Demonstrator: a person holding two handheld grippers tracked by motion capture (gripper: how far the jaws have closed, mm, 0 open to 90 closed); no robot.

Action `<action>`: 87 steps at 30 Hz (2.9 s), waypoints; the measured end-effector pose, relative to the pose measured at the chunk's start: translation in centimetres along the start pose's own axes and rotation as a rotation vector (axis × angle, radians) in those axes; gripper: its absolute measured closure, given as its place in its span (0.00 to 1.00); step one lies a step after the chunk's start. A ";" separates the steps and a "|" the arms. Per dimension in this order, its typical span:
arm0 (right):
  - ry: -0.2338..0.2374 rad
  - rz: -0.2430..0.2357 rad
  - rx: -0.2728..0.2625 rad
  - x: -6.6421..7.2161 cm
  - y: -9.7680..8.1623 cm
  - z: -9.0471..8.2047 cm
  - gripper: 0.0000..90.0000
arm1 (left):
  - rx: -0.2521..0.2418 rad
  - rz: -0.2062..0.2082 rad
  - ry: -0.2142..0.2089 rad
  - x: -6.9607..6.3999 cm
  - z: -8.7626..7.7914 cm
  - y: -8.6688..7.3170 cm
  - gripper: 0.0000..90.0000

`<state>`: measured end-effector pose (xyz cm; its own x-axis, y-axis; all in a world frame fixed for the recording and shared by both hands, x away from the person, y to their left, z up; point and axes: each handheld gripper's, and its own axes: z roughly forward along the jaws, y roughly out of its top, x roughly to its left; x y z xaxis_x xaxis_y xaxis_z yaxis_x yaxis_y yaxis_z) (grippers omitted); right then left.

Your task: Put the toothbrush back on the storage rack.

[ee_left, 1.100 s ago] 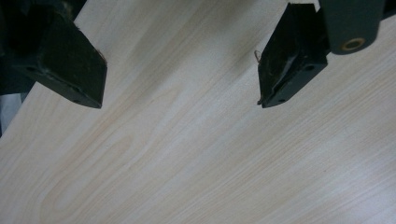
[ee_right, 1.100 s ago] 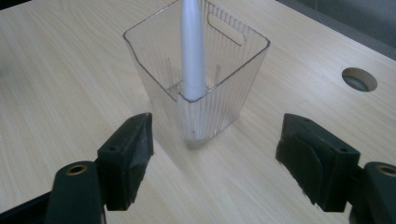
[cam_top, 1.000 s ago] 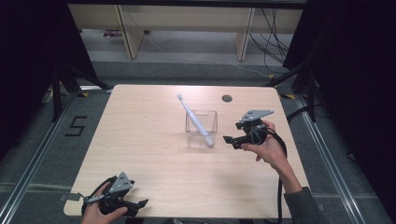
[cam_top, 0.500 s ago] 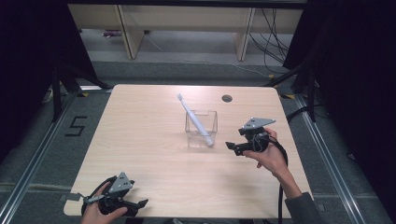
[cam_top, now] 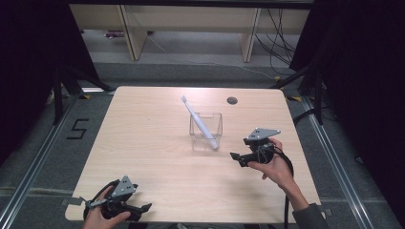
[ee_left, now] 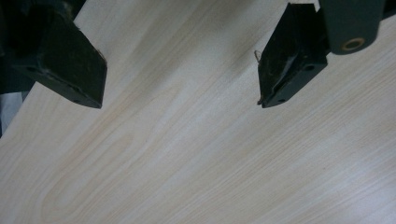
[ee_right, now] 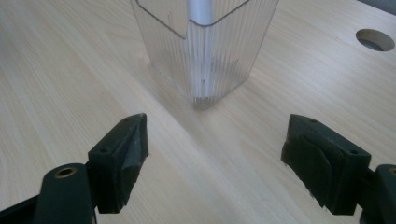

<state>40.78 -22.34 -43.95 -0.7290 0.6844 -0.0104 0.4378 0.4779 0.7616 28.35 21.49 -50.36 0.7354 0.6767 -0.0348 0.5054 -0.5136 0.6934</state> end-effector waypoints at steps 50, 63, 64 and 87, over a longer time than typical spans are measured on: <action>0.052 0.081 0.043 2.2 -7.9 -2.2 0.23 | 0.004 -0.001 0.000 0.0 -0.1 -0.1 0.17; 0.035 0.067 0.047 1.9 -9.2 -2.7 0.24 | 0.007 0.006 0.007 0.1 -0.1 -0.1 0.17; 0.020 0.071 0.052 2.0 -9.2 -2.8 0.24 | 0.014 0.013 0.006 0.2 -0.1 -0.1 0.17; -0.011 0.077 0.036 2.2 -10.6 -4.0 0.22 | 0.004 0.003 0.010 0.1 -0.1 -0.1 0.17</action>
<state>32.41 -28.11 -49.44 -0.6866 0.7260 0.0396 0.5110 0.4431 0.7366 28.30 21.63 -50.30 0.7327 0.6801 -0.0253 0.5048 -0.5181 0.6904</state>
